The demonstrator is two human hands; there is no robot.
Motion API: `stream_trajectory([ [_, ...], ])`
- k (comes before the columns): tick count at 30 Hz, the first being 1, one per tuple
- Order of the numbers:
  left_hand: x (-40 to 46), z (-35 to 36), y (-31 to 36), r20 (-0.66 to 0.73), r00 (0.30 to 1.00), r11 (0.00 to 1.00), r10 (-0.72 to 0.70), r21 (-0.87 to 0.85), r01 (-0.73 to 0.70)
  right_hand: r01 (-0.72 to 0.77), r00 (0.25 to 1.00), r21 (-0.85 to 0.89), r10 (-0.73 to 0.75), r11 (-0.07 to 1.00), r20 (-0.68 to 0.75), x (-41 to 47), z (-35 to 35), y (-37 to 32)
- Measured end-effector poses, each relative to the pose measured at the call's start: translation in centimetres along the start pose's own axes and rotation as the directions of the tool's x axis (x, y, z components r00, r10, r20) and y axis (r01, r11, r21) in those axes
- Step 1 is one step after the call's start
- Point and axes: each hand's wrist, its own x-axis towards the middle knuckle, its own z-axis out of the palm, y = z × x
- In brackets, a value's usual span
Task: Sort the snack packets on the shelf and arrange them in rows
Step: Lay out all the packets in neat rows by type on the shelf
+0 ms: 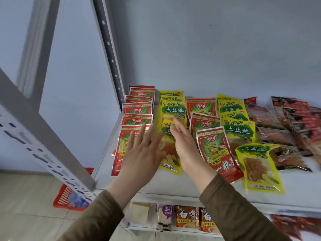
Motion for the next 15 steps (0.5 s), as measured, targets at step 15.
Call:
stream_trajectory([
  [15,6.0,2.9,3.1,0.112,0.991,0.980,0.079,0.174,-0.098,-0.039,0.994,-0.060,0.032,0.997,-0.109,3.6,-3.7,-0.4],
])
